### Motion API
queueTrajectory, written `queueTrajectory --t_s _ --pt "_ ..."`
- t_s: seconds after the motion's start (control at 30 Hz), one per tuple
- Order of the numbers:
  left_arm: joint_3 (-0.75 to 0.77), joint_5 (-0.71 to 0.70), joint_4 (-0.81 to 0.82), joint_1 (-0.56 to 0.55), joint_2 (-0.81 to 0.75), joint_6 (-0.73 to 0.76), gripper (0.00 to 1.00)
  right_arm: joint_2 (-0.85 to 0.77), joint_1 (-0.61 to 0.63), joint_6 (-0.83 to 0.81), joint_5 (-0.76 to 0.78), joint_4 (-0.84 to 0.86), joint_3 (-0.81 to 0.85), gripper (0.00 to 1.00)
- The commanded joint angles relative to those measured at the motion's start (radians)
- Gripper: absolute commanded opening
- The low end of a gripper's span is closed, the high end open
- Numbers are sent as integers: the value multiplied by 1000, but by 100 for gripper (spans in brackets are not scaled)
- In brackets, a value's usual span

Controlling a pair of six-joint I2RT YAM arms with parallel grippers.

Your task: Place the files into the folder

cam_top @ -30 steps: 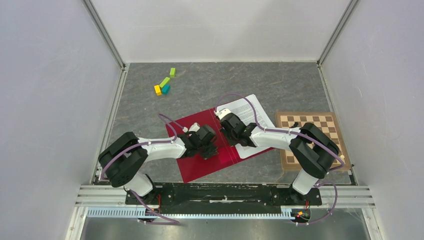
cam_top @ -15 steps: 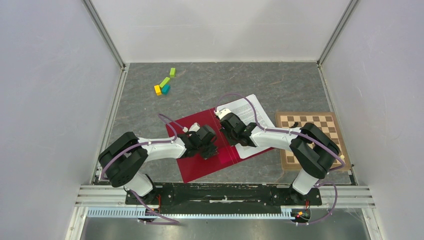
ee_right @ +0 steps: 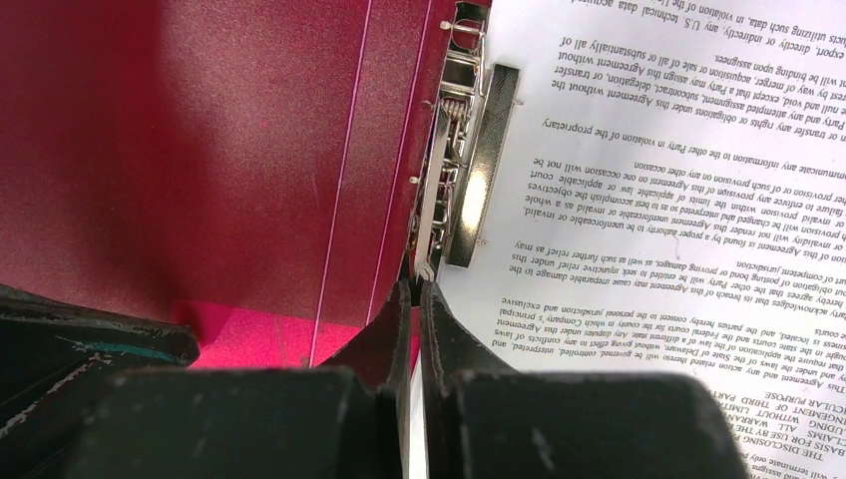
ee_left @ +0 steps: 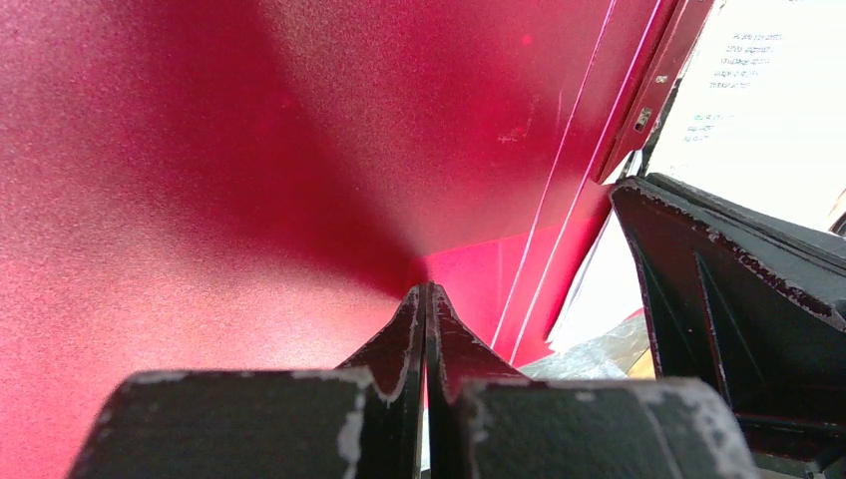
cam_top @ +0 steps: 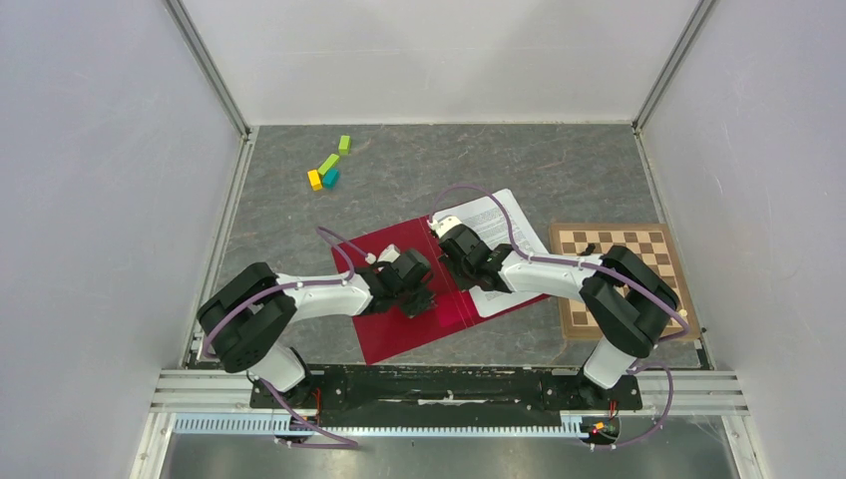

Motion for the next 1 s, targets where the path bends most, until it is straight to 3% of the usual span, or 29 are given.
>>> queueTrajectory --t_s 0.0,0.97 --pt "-71 -50 -221 -12 104 4 2 4 18 29 -83 -108 -4 0" --pt "-77 -32 -164 -11 152 2 2 203 24 13 -344 -93 19 0"
